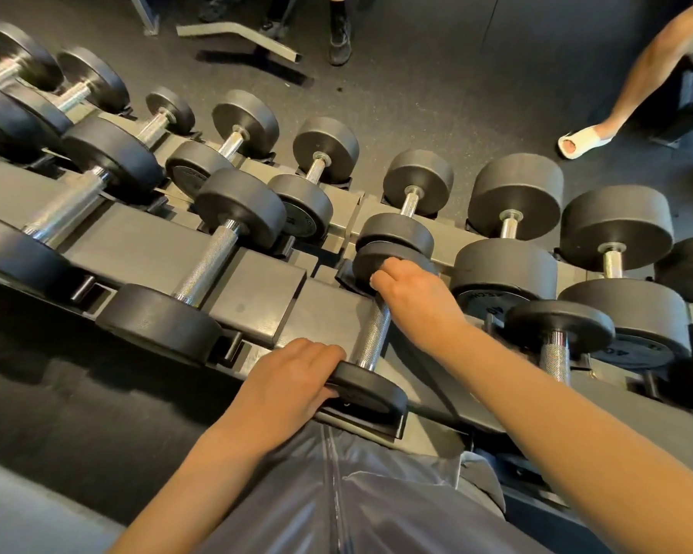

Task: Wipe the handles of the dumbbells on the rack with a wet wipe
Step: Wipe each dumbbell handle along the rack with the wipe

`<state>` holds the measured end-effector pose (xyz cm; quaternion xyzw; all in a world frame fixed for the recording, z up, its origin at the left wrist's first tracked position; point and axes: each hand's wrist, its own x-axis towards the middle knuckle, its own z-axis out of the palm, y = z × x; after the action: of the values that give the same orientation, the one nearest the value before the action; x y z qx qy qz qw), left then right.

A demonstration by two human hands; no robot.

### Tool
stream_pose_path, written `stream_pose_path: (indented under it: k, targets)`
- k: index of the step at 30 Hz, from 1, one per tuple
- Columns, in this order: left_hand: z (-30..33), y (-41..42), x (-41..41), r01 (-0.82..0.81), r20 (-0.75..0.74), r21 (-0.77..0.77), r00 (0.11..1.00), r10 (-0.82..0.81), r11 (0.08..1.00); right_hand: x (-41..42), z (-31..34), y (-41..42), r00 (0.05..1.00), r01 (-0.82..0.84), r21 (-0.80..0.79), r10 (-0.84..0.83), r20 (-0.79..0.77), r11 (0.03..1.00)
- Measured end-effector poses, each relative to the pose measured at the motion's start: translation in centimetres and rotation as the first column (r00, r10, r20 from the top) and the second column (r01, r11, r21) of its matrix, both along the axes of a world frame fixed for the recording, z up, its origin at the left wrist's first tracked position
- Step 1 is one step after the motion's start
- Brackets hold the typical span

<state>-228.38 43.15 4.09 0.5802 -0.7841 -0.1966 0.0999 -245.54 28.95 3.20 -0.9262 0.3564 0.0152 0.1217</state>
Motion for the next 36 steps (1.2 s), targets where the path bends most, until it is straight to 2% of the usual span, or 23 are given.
stream_pose_path:
  k: [5,10,13,16,18,21,24,26,29,31,34,36]
  targets:
    - [0.0,0.1,0.1,-0.051,0.005,0.014,0.999,0.051,0.999,-1.1,-0.9,1.2,0.987,0.126,0.001,-0.125,0.103,0.992]
    - [-0.2,0.4,0.0,-0.077,-0.039,0.099,0.996,0.081,0.992,-2.4,-2.2,1.9,0.907,0.298,0.068,-0.304,0.290,0.952]
    - [0.3,-0.2,-0.1,-0.064,-0.026,0.164,0.997,0.069,0.984,-1.1,-1.5,2.0,0.953,0.210,0.010,-0.207,0.221,0.978]
    - [0.4,-0.5,-0.3,-0.064,0.035,0.197,0.998,0.059,0.978,1.2,0.0,0.9,0.993,0.110,0.020,-0.111,0.029,0.994]
    - [0.1,-0.2,-0.4,-0.094,0.032,0.176,0.995,0.090,0.980,1.8,0.8,0.7,0.999,0.046,0.129,-0.047,0.002,0.991]
    - [-0.2,0.4,-0.7,-0.153,0.050,0.126,0.988,0.148,0.980,1.5,1.9,2.3,0.994,-0.088,0.358,0.057,0.097,0.930]
    - [-0.5,0.7,-1.0,-0.158,0.101,0.047,0.983,0.152,0.986,0.3,2.5,3.2,0.981,-0.133,0.562,0.026,0.194,0.817]
    - [-0.6,0.8,-1.1,-0.162,0.139,-0.007,0.977,0.162,0.987,-0.4,2.3,3.1,0.975,-0.132,0.606,-0.009,0.223,0.784]
    - [-0.5,1.1,-1.1,-0.191,0.177,-0.069,0.964,0.201,0.979,-0.8,1.3,2.4,0.968,-0.061,0.459,-0.061,0.245,0.886]
    - [-0.3,1.4,-1.2,-0.194,0.188,-0.099,0.959,0.210,0.976,-0.7,0.7,1.4,0.953,0.078,0.319,-0.164,0.254,0.945]
    - [0.4,2.2,-1.3,-0.198,0.181,-0.109,0.960,0.215,0.974,0.4,0.1,0.3,0.952,0.216,0.179,-0.248,0.181,0.960]
    - [1.2,2.8,-1.0,-0.233,0.158,-0.114,0.956,0.249,0.966,1.1,-0.2,0.5,0.941,0.271,0.178,-0.299,0.160,0.946]
